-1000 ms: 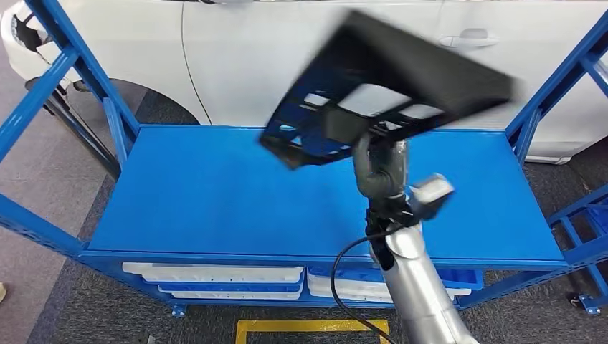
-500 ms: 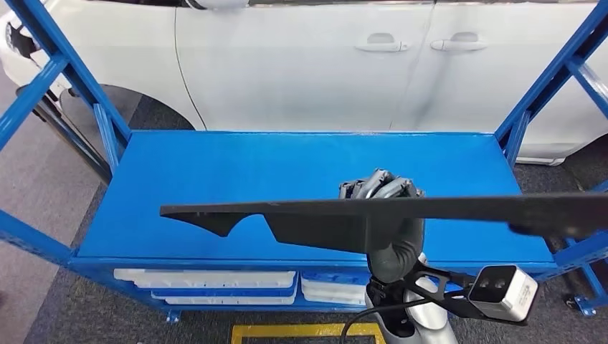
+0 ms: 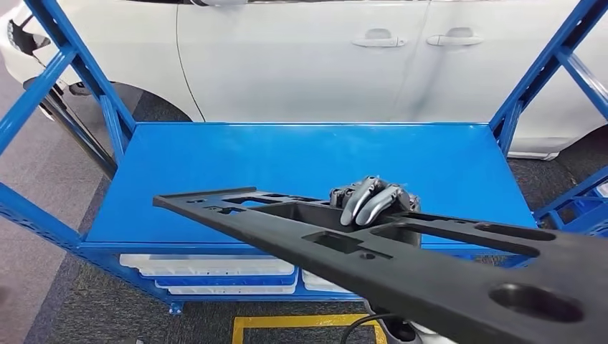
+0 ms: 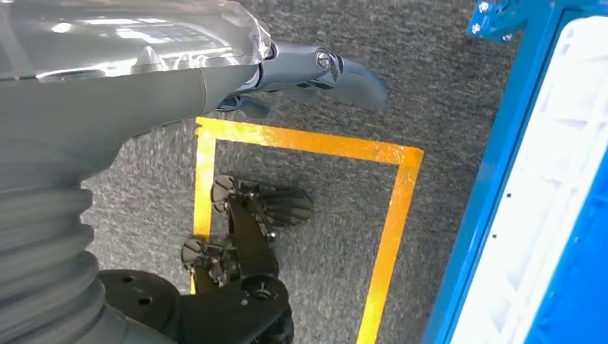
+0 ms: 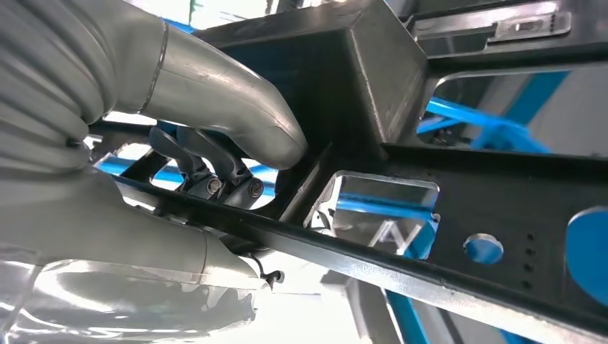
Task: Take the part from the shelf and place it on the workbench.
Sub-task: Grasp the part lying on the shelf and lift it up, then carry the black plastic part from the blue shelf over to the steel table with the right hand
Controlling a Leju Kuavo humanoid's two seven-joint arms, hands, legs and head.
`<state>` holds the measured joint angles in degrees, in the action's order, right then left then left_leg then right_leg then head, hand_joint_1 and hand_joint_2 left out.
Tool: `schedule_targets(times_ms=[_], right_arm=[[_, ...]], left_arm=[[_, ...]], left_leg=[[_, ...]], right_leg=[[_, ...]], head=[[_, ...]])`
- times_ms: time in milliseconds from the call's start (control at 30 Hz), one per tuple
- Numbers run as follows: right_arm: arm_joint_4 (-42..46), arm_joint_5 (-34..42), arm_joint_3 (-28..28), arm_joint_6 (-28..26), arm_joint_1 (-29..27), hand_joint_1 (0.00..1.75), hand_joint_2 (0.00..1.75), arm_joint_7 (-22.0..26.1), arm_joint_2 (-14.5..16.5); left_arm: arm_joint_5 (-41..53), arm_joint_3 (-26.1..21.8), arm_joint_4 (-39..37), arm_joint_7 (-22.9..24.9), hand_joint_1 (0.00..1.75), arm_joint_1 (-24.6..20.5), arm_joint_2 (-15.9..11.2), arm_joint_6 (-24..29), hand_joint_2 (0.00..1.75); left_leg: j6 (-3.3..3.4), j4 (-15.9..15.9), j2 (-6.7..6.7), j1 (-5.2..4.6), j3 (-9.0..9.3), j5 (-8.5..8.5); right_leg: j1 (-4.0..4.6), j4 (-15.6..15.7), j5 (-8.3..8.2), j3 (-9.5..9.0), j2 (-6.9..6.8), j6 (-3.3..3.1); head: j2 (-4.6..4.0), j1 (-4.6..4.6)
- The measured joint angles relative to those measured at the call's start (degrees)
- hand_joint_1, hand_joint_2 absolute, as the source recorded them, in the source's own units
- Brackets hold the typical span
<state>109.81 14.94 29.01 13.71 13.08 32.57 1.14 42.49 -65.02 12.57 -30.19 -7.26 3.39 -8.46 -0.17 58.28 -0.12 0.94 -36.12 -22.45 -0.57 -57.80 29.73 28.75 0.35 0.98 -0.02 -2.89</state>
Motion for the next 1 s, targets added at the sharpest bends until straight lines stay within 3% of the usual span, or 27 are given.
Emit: schedule_targets(times_ms=[67,100,167,233,267,300,333,367,400,467,500,567,600,633,733,767,800,833,867,933,1000], right_arm=[[0.2,0.3,0.3,-0.4,0.5,1.75,1.75,0.0,-0.2],[0.2,0.4,0.5,-0.5,0.7,1.75,1.75,0.0,-0.3],[0.3,0.4,0.8,-0.6,1.0,1.75,1.75,0.0,-0.4],[0.3,0.4,1.0,-0.7,1.1,1.75,1.75,0.0,-0.5],[0.3,0.4,1.1,-0.8,1.1,1.75,1.75,0.0,-0.6],[0.3,0.4,1.1,-0.8,1.1,1.75,1.75,0.0,-0.6],[0.3,0.4,1.1,-0.8,1.1,1.75,1.75,-0.1,-0.7],[0.3,0.4,1.1,-0.8,1.2,1.75,1.75,-0.1,-0.8],[0.3,0.5,1.1,-0.8,1.2,1.75,1.75,0.0,-0.8],[0.5,1.0,1.1,-1.2,1.3,1.75,1.75,0.0,-0.9],[0.7,1.4,1.1,-1.5,1.5,1.75,1.75,0.1,-0.9],[0.8,2.1,1.1,-2.0,1.7,1.75,1.75,0.1,-1.1],[0.8,2.3,1.1,-2.0,1.8,1.75,1.75,0.3,-1.2],[0.8,2.3,1.1,-2.0,1.8,1.75,1.75,0.7,-1.5],[0.7,1.7,1.0,-1.4,1.8,1.75,1.75,3.2,-2.7],[0.7,1.6,0.9,-1.1,1.8,1.75,1.75,3.8,-3.1],[0.7,1.4,0.8,-0.8,1.7,1.75,1.75,4.3,-3.5],[0.7,1.2,0.6,-0.5,1.7,1.75,1.75,4.5,-3.8],[0.7,0.9,0.4,-0.2,1.7,1.75,1.75,4.6,-4.1],[0.9,0.4,0.1,0.4,1.9,1.75,1.75,4.8,-4.4],[1.5,0.2,-0.2,1.0,2.2,1.75,1.75,4.6,-4.8]], left_arm=[[0.0,0.0,0.0,0.1,0.0,0.0,0.0,0.1,1.75],[0.0,0.0,0.0,0.1,0.0,0.1,0.0,0.1,1.75],[0.0,-0.1,0.0,0.1,0.0,0.2,0.0,0.1,1.75],[0.0,-0.1,0.0,0.2,0.0,0.2,0.0,0.1,1.75],[0.0,-0.1,0.0,0.2,0.0,0.2,0.0,0.1,1.75],[0.0,-0.1,0.0,0.2,0.0,0.2,0.0,0.1,1.75],[0.0,-0.1,0.0,0.2,0.0,0.1,0.0,0.1,1.75],[0.0,-0.1,0.0,0.2,0.0,0.1,0.0,0.1,1.75],[0.0,-0.1,0.0,0.2,0.0,0.1,-0.1,0.2,1.75],[-0.1,-0.1,0.0,0.2,0.0,0.0,-0.1,0.4,1.75],[-0.1,-0.1,0.0,0.2,0.0,0.0,-0.1,0.5,1.75],[-0.1,-0.1,0.0,0.3,0.0,0.4,-0.1,0.6,1.75],[-0.1,-0.2,0.0,0.4,0.0,0.5,-0.1,0.7,1.75],[0.0,-0.2,0.0,0.5,0.0,0.7,-0.1,0.7,1.75],[0.2,-0.2,0.0,0.9,0.0,0.9,-0.1,0.8,1.75],[0.2,-0.2,0.0,1.0,0.0,0.9,-0.1,0.8,1.75],[0.3,-0.2,0.0,1.2,0.0,1.0,-0.1,0.7,1.75],[0.3,-0.2,0.0,1.5,0.0,1.0,-0.1,0.7,1.75],[0.4,-0.2,0.0,2.0,0.0,1.0,-0.1,0.7,1.75],[0.6,-0.2,0.0,3.7,0.0,1.1,0.1,0.8,1.75],[0.8,-0.2,0.0,6.1,0.0,1.3,0.3,1.2,1.75]], left_leg=[[-0.76,-0.2,-0.04,0.09,-0.22,0.6],[-1.03,0.2,-0.06,0.14,-0.58,0.01],[-1.32,4.1,-0.07,0.29,-2.09,-4.2],[-1.52,11.5,-0.07,0.31,-4.08,-9.56],[-1.6,14.6,-0.07,0.31,-4.52,-10.82],[-1.62,16.2,-0.07,0.3,-4.21,-10.86],[-1.56,15.6,-0.07,0.28,-2.86,-9.77],[-1.42,13.2,-0.07,0.27,-0.57,-8.19],[-1.18,9.2,-0.08,0.23,2.39,-7.08],[-0.67,1.6,-0.1,-0.04,7.39,-6.85],[-0.43,-0.4,-0.12,-0.22,8.47,-7.28],[0.11,-1.3,-0.09,-0.33,8.3,-7.02],[0.47,-1.4,0.05,-0.25,7.98,-6.5],[0.89,-1.5,0.2,-0.13,7.55,-5.89],[1.61,-1.6,0.47,-0.05,5.53,-4.0],[1.61,-1.5,0.49,-0.07,4.73,-3.42],[1.56,-1.4,0.52,-0.1,3.88,-2.86],[1.48,-1.2,0.54,-0.11,3.06,-2.37],[1.34,-0.9,0.54,-0.11,2.22,-1.9],[0.95,-0.3,0.51,-0.19,0.85,-1.15],[0.35,0.1,0.48,-0.28,0.09,-0.33]], right_leg=[[0.07,0.2,-0.86,0.59,-0.06,-0.78],[0.01,0.4,-1.36,0.96,-0.16,-1.27],[-0.13,0.8,-2.55,1.99,-0.41,-2.16],[0.15,0.7,-3.57,3.32,-0.53,-2.57],[0.29,0.7,-4.07,4.02,-0.57,-2.63],[0.41,0.6,-4.55,4.73,-0.59,-2.62],[0.49,0.4,-5.01,5.45,-0.59,-2.57],[0.53,0.3,-5.42,6.11,-0.58,-2.46],[0.55,0.0,-5.79,6.68,-0.57,-2.3],[0.65,-0.4,-6.52,7.53,-0.59,-1.78],[0.65,-0.5,-6.92,7.78,-0.62,-1.45],[0.64,-0.4,-7.72,8.06,-0.61,-0.69],[0.56,-0.7,-7.29,8.34,-0.54,-0.34],[0.5,-1.9,-5.84,8.84,-0.46,-0.01],[0.19,-11.0,2.03,11.56,-0.35,0.71],[0.11,-14.3,3.5,12.17,-0.35,0.9],[0.01,-16.4,3.69,12.14,-0.35,1.04],[-0.09,-16.8,2.76,11.3,-0.36,1.12],[-0.18,-15.0,1.17,9.34,-0.36,1.09],[-0.15,-7.1,-0.48,3.38,-0.35,0.74],[0.14,-0.9,0.16,-0.62,-0.33,0.11]], head=[[0.0,0.01],[0.0,0.01],[0.0,0.01],[0.0,0.01],[-0.01,0.01],[0.0,0.01],[0.01,0.01],[0.01,0.01],[0.02,0.01],[0.01,0.01],[0.01,0.01],[0.01,0.01],[0.01,0.01],[0.01,0.01],[0.0,0.01],[-0.01,0.01],[-0.01,0.01],[0.0,0.01],[0.01,0.01],[0.01,0.01],[0.01,0.01]])
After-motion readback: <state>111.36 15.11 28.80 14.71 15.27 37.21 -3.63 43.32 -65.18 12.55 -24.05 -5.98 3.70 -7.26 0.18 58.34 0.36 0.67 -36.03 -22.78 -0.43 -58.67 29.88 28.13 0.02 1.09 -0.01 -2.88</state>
